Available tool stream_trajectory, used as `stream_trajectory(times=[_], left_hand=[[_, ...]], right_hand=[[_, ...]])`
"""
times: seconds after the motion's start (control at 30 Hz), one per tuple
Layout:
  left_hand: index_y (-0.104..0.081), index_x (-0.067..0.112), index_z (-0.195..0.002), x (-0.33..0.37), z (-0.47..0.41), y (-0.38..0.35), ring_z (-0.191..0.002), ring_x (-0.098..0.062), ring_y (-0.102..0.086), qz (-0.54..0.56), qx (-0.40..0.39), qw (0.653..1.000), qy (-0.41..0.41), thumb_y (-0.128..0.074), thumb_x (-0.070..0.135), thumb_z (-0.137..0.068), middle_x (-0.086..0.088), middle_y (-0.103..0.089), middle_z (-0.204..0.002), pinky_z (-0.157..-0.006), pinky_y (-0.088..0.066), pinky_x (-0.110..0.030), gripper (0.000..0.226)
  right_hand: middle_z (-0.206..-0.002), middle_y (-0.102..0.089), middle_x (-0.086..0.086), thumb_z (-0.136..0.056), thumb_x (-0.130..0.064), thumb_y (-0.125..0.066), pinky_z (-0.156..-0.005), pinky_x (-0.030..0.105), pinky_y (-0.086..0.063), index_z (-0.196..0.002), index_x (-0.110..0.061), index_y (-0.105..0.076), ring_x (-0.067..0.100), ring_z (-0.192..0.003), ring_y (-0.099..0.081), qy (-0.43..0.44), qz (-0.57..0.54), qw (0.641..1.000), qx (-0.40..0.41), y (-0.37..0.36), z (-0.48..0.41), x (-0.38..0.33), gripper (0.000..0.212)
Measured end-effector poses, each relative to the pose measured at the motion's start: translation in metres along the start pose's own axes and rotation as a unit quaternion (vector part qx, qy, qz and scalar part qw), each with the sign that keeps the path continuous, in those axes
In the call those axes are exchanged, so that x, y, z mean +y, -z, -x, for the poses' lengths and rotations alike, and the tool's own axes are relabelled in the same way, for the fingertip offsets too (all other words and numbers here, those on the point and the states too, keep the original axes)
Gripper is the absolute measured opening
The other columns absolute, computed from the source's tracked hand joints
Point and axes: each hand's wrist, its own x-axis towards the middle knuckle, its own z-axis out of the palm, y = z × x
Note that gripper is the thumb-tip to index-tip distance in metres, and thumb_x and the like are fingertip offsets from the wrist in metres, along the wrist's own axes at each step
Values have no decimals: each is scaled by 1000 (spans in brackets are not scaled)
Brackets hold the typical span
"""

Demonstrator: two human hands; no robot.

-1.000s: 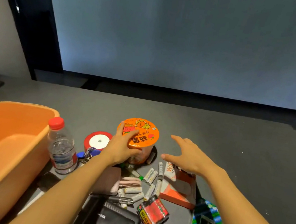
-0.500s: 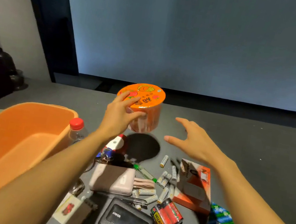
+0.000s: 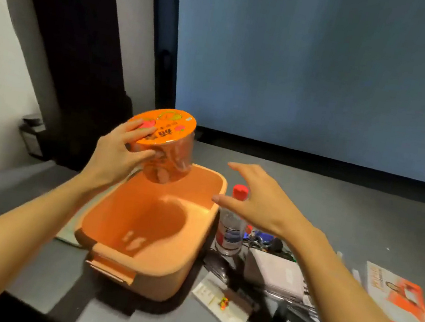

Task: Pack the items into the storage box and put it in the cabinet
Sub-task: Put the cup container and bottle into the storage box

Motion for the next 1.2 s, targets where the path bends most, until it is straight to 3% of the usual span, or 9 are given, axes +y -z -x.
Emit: stream_trajectory(times=[0.13,0.27,0.4,0.57,0.73,0.8,0.9,1.1,1.2], left_hand=[[-59,20,-121,-48,24,-13,-124,-12,-44,50,-50,997,5,-79,27,-66,-3,-46,-140,-102,-39,-34,58],[-58,19,-121,-68,31,-35,-129,-17,-39,59,-140,988,-33,-78,26,-68,-4,-42,-142,-106,-27,-27,58],[-55,21,-125,-79,31,-58,-135,-18,-30,45,-208,977,-34,-76,34,-69,-4,-36,-146,-109,-22,-30,61],[-50,24,-130,-86,23,-72,-137,-21,-26,26,-258,966,1,-72,40,-73,-4,-27,-150,-111,-19,-35,62],[-41,27,-134,-99,24,-68,-142,-25,0,-191,-260,938,-125,-62,51,-77,-4,-18,-154,-113,-8,-46,65],[-41,28,-133,-100,23,-66,-142,-26,-5,-284,-238,908,-194,-56,56,-79,-1,-30,-150,-112,3,-49,63],[-41,31,-132,-98,15,-68,-140,-24,-16,-311,-234,905,-175,-54,56,-80,4,-43,-142,-109,11,-56,59],[-38,25,-136,-100,4,-70,-139,-21,-20,-208,-291,929,-98,-64,51,-75,3,-39,-145,-112,-17,-49,71],[-36,30,-137,-102,-2,-59,-139,-16,-17,20,-279,960,-7,-66,49,-75,1,-29,-151,-111,-16,-37,72]], right_hand=[[-143,-36,2,-73,-66,-56,-102,40,-38,-139,-27,-31,21,-126,-40,-42,20,998,-38,-57,-4,-22,80],[-141,-37,-2,-73,-67,-54,-99,37,-37,-138,-30,-31,19,-125,-40,-90,26,994,-57,-94,1,-32,79],[-144,-33,-3,-71,-68,-56,-103,35,-32,-136,-33,-34,15,-132,-29,-109,53,991,-61,-110,5,-34,78],[-145,-30,-11,-65,-72,-58,-102,34,-35,-135,-33,-37,9,-131,-31,-141,40,988,-52,-108,8,-33,83],[-143,-33,-14,-61,-74,-58,-100,33,-37,-132,-35,-42,6,-128,-34,-145,24,988,-37,-110,9,-30,82],[-143,-35,-14,-61,-74,-58,-100,31,-36,-130,-34,-44,6,-127,-34,-143,21,989,-28,-111,8,-28,81],[-142,-35,-15,-61,-74,-59,-100,30,-35,-130,-35,-44,5,-127,-34,-141,15,989,-29,-112,9,-26,81],[-143,-35,-14,-63,-72,-58,-100,33,-36,-131,-35,-42,6,-128,-33,-128,31,990,-44,-110,9,-26,79],[-137,-46,-6,-70,-62,-61,-98,28,-36,-127,-26,-50,9,-124,-40,-84,16,995,59,-102,8,-26,68]])
